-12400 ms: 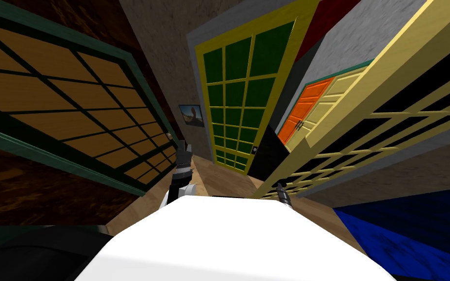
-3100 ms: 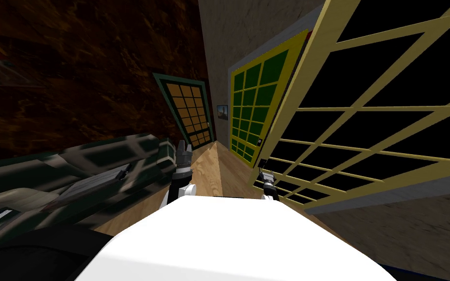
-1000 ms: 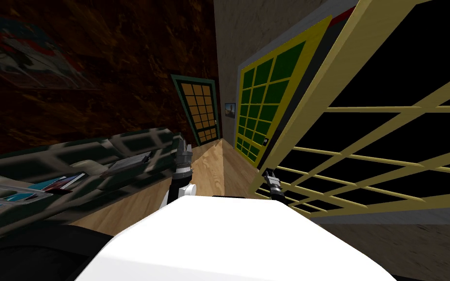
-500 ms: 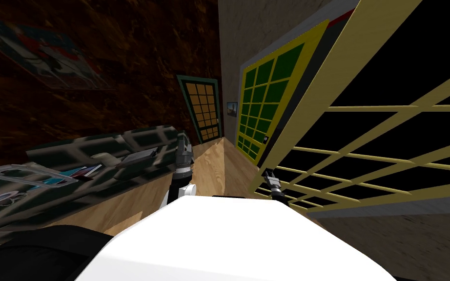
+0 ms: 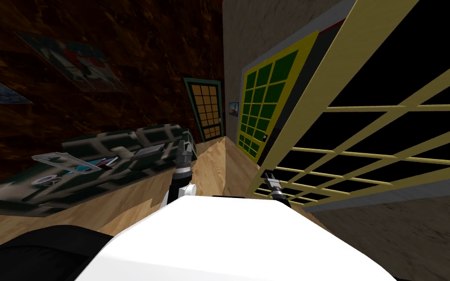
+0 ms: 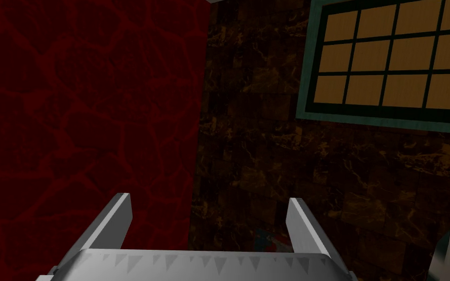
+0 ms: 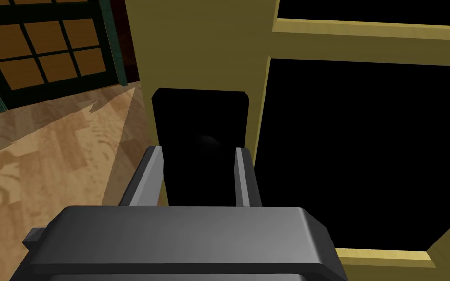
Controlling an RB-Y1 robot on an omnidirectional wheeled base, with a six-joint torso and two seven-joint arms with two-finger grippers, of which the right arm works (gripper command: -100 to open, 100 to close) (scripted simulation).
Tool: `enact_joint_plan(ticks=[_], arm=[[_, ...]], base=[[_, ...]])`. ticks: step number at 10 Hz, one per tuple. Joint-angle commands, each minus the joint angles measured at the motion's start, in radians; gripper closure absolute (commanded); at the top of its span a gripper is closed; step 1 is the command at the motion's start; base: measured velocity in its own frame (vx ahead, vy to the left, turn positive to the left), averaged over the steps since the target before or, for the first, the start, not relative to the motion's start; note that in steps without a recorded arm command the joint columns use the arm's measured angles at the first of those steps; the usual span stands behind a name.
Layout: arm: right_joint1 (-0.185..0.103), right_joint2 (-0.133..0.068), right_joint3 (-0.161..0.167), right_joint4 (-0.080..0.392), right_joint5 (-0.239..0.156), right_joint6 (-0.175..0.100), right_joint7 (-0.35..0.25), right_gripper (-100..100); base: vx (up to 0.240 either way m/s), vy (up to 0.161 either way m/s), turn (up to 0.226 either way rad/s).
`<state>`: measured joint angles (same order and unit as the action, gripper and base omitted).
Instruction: Pull the door open
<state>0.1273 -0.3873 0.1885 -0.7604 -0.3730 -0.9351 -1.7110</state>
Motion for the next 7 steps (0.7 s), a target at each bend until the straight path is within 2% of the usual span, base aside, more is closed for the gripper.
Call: enact_joint_plan(ticks=[1, 2, 7], arm=[[0.0, 0.0, 0.0, 0.0, 0.0, 0.0, 0.0, 100], [0.014, -0.012, 0.017, 0.001, 0.011, -0.018, -0.019, 100], [0.046, -0.049, 0.055, 0.002, 0.037, -0.072, -0.067, 100]], base=[[-0.086, -0.002, 0.009], [-0.132, -0.026, 0.078], [-0.177, -0.04, 0.089]])
